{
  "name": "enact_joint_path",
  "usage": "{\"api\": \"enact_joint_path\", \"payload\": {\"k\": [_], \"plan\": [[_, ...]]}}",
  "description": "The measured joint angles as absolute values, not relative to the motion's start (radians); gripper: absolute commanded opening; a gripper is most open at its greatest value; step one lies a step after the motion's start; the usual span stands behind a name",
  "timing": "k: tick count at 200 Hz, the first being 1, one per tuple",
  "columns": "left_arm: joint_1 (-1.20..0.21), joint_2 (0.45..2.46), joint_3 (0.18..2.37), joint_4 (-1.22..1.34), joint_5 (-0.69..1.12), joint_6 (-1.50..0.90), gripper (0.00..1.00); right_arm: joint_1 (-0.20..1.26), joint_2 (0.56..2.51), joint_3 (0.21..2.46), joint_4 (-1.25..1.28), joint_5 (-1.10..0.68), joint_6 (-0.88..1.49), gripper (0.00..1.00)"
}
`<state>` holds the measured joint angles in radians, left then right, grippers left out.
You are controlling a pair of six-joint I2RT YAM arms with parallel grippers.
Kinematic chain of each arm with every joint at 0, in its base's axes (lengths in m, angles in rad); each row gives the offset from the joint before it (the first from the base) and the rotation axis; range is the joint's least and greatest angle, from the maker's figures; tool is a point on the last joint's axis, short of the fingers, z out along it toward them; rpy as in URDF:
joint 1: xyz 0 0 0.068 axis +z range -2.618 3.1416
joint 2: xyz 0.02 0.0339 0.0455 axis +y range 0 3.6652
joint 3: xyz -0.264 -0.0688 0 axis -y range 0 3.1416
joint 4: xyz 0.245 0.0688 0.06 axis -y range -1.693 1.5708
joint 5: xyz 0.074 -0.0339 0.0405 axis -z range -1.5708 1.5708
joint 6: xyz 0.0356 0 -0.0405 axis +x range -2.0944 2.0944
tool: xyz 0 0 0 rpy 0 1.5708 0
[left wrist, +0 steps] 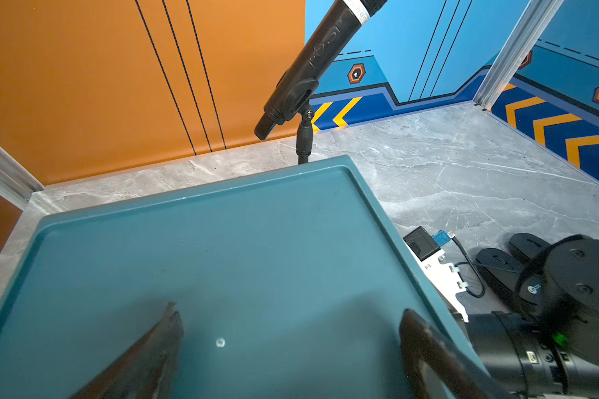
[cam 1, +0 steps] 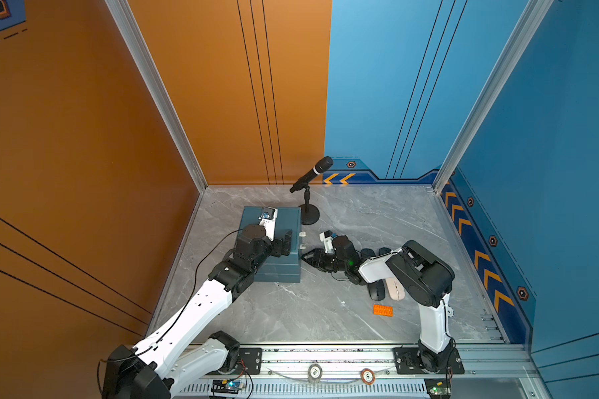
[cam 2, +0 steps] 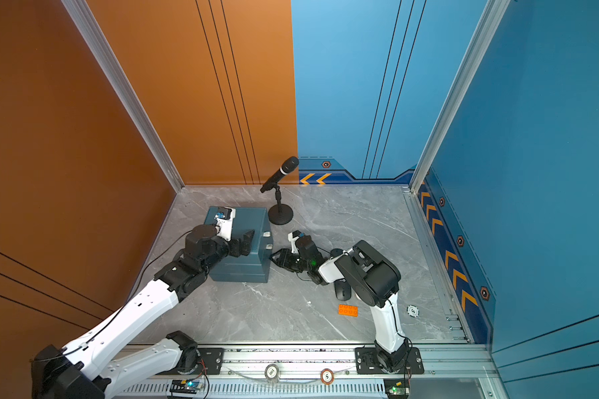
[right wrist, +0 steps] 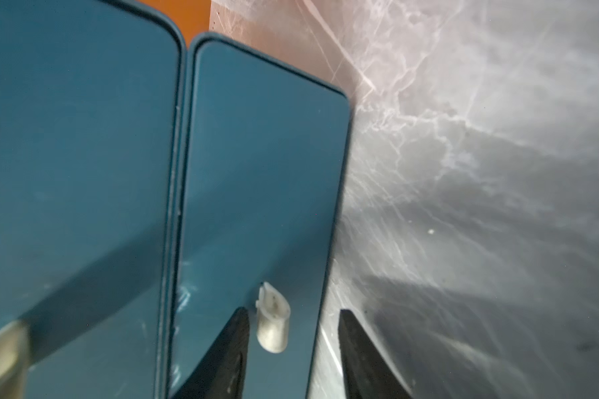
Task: Take the mice out of the drawer
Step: Close the drawer of the storage box, then open the drawer in the storage box.
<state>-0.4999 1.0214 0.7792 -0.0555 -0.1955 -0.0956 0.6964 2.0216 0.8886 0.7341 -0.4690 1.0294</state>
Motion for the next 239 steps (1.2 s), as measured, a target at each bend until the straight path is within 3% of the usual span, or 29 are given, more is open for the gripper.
{"api": "enact_joint_path", "payload": {"k": [90,169,239], "plan": [[-0.511,1.026,0.779,-0.049,-0.211,-0.096,0.98,0.677,2.07,0.9,0.847,-0.488,1.072,0.31],[-0.516,1.03,0.78,-0.045,-0.225,-0.099,0.98,0.682,2.1,0.9,0.903,-0.487,1.117,0.31],[-0.526,1.033,0.781,-0.044,-0.244,-0.1,0.98,0.73,2.112,0.9,0.959,-0.384,1.181,0.18]]}}
